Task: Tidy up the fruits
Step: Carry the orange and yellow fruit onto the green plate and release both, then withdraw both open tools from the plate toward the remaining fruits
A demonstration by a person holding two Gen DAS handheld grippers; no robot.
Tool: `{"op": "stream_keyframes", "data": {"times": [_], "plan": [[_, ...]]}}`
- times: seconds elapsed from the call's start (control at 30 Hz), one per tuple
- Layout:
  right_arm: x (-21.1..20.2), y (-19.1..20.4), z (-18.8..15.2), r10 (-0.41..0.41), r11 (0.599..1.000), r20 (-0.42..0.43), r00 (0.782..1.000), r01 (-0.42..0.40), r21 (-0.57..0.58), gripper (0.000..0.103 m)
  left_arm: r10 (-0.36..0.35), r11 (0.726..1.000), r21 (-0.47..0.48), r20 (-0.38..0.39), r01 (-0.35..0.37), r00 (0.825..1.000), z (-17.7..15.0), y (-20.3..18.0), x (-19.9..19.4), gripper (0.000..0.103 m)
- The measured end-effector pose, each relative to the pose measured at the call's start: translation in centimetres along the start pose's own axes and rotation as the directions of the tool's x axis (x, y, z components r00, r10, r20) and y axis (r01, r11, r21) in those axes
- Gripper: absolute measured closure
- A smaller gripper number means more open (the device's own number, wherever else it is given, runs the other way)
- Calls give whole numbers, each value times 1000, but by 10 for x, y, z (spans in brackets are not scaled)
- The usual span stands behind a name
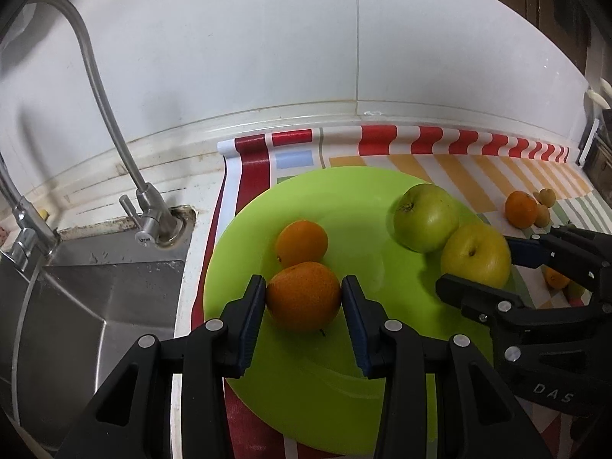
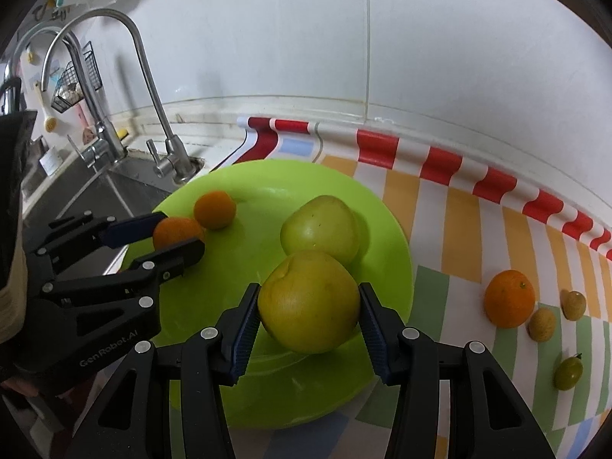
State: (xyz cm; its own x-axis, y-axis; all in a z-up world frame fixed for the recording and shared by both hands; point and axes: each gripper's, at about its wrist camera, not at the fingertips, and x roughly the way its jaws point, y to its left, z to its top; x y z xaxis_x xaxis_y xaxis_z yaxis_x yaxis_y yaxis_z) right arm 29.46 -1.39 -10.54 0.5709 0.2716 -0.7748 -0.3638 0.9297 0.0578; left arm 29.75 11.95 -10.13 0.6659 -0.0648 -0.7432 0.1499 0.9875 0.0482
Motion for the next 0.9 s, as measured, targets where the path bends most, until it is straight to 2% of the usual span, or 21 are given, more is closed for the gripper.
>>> {"op": "stream_keyframes", "data": {"times": [0.13, 0.2, 0.27, 0.57, 0.9], "plan": [[-1, 0, 1, 8, 1000, 5, 1000, -8, 9, 51, -16, 1000, -22, 2, 16, 1000, 2, 3, -3, 61], [-7, 1, 3, 2, 1000, 24, 1000, -2, 8, 43, -3, 1000, -29, 16, 3, 1000, 3, 4, -9, 55], [-15, 2, 5, -10, 1000, 50, 999, 10, 8, 40, 6, 999, -38, 34, -5, 999, 4, 6, -18, 52], [-57, 2, 7, -37, 999, 130, 991, 35, 21, 40, 39, 997, -65, 98, -33, 994, 3, 4, -62, 42], [-110, 1, -6, -55, 998, 211, 976, 51, 27, 40, 32, 999, -49, 181, -23, 983, -3, -14, -112, 38]]}}
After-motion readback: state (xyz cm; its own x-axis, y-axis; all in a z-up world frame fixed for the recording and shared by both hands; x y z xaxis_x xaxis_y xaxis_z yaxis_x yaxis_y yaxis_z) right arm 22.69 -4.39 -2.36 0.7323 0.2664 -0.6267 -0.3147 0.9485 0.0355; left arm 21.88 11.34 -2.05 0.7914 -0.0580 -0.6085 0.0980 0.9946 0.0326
